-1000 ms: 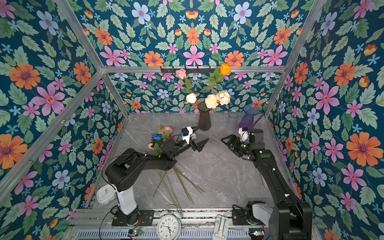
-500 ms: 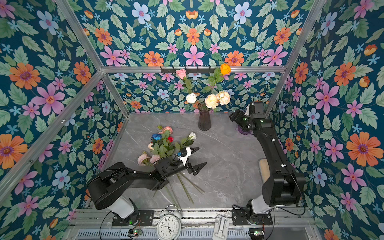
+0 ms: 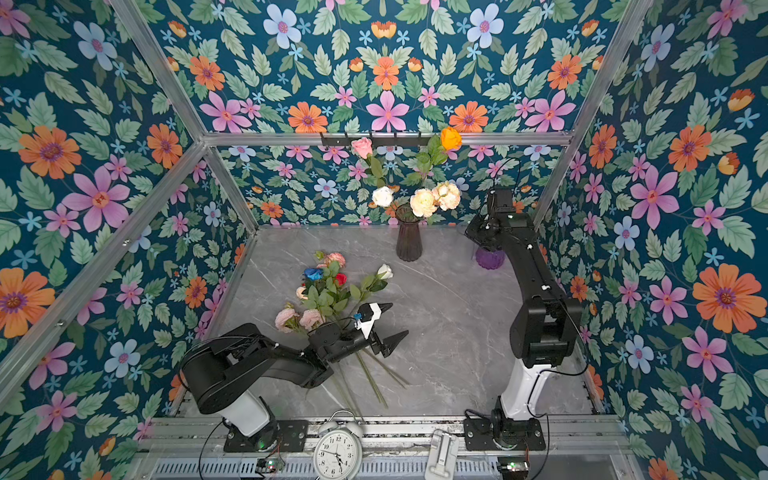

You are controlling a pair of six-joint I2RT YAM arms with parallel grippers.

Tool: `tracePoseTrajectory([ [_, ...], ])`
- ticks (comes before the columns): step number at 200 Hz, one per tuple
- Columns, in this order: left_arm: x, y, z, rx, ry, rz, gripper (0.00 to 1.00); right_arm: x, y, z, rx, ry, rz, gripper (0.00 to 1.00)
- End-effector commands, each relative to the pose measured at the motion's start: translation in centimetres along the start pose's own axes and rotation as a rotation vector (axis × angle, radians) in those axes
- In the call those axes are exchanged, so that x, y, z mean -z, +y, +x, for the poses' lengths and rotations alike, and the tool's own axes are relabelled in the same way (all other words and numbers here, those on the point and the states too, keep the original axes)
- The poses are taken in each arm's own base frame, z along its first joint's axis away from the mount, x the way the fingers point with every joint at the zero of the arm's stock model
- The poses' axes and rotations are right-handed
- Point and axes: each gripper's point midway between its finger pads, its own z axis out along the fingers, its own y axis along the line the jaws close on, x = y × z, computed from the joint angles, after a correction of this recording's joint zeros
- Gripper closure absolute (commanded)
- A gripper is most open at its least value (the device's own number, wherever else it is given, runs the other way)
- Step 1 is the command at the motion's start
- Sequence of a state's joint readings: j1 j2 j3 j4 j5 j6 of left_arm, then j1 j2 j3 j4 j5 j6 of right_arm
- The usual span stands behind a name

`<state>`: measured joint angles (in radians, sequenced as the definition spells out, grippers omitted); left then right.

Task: Arrange the flowers into the vase
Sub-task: 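Grasp the clear ribbed glass vase rim with the right gripper, then carry the clear glass vase nearer the robot with the right gripper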

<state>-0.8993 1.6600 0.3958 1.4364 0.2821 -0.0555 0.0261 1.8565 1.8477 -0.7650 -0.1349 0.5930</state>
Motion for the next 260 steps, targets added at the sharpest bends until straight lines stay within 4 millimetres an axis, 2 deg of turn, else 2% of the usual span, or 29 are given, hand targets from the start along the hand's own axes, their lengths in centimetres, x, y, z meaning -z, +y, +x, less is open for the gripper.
tracePoseTrajectory([
  [1, 0.0, -0.1, -1.3, 0.009, -0.055, 0.001, 0.06, -0.7, -0.5, -0.5, 0.032, -0.007, 0.041, 0.57],
  [90, -0.4, -0.7, -1.2, 0.013, -0.045, 0.038, 0.17, -4.2, 0.0, -1.1, 0.032, 0.064, 0.051, 0.59],
  [132, -0.6, -1.0, -1.0, 0.003, -0.032, 0.049, 0.24, -4.8, -0.3, -0.2, 0.037, 0.088, 0.051, 0.7],
  [168, -0.7, -1.0, -0.9, -0.001, -0.027, 0.052, 0.28, -4.3, -0.4, 1.2, 0.051, 0.096, 0.045, 0.8],
  [194, -0.7, -0.9, -0.8, -0.012, -0.022, 0.047, 0.3, -3.9, -0.6, 2.7, 0.064, 0.116, 0.039, 0.9],
  [217, -0.7, -0.8, -0.7, -0.028, -0.012, 0.039, 0.31, -3.2, -0.8, 4.1, 0.057, 0.132, 0.019, 0.95],
  [242, -0.6, -0.4, -0.5, -0.061, 0.004, 0.018, 0.31, -1.7, -0.8, 5.6, 0.06, 0.143, -0.004, 0.97],
  [260, -0.3, 0.0, -0.5, -0.097, 0.019, -0.011, 0.31, 0.1, -0.5, 6.8, 0.085, 0.136, -0.018, 0.99],
])
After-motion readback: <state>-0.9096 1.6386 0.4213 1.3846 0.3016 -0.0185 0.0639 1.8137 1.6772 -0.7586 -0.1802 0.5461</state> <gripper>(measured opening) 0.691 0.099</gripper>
